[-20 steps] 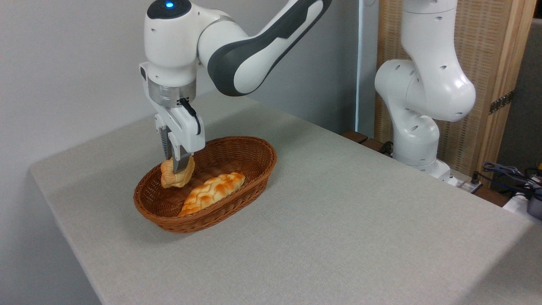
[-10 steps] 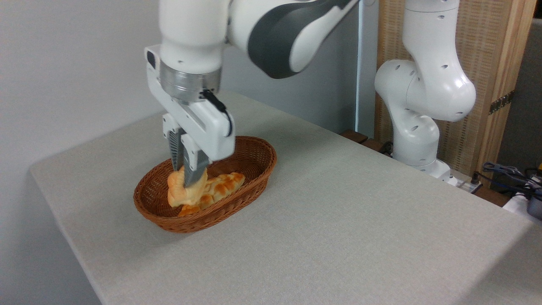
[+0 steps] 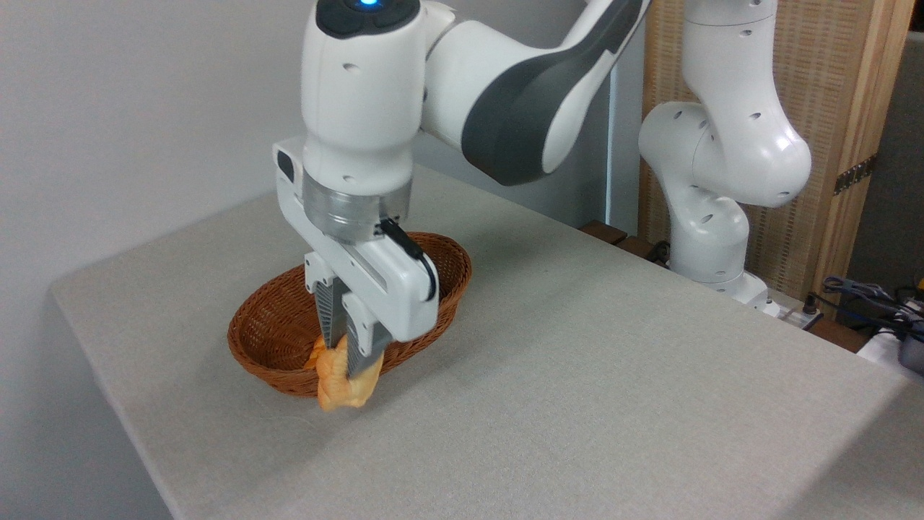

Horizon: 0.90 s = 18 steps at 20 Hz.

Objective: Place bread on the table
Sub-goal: 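Lift the roll out of the basket and carry it beside the basket, then open the gripper to release the roll onto the table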

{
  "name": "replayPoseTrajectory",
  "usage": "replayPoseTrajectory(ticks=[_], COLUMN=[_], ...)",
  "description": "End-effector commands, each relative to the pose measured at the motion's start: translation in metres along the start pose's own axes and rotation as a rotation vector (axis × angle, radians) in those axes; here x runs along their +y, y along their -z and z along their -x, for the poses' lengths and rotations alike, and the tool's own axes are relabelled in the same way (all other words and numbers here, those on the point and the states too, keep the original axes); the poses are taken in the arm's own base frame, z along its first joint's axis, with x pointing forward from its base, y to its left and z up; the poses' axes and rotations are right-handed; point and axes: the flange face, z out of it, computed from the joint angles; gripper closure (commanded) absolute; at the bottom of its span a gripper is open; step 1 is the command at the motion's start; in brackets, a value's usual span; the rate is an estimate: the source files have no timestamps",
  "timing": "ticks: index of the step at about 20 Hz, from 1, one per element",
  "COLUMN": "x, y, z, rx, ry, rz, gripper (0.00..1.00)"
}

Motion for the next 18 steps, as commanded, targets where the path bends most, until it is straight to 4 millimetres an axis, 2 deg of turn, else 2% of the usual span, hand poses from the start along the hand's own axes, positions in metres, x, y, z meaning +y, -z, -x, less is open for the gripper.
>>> replayPoseTrajectory(ticks=[1, 2, 18], x=[-0.0071, -0.0082, -0.0138], y=[0.0094, 0.0096, 0.0154], z=[0.0087, 0.0102, 0.0162], rx=[-0.057, -0.079, -0.093], ry=[-0.042, -0.055, -0.056], rz=[-0.052, -0.067, -0.087], gripper=[0.04, 0.00, 0.00])
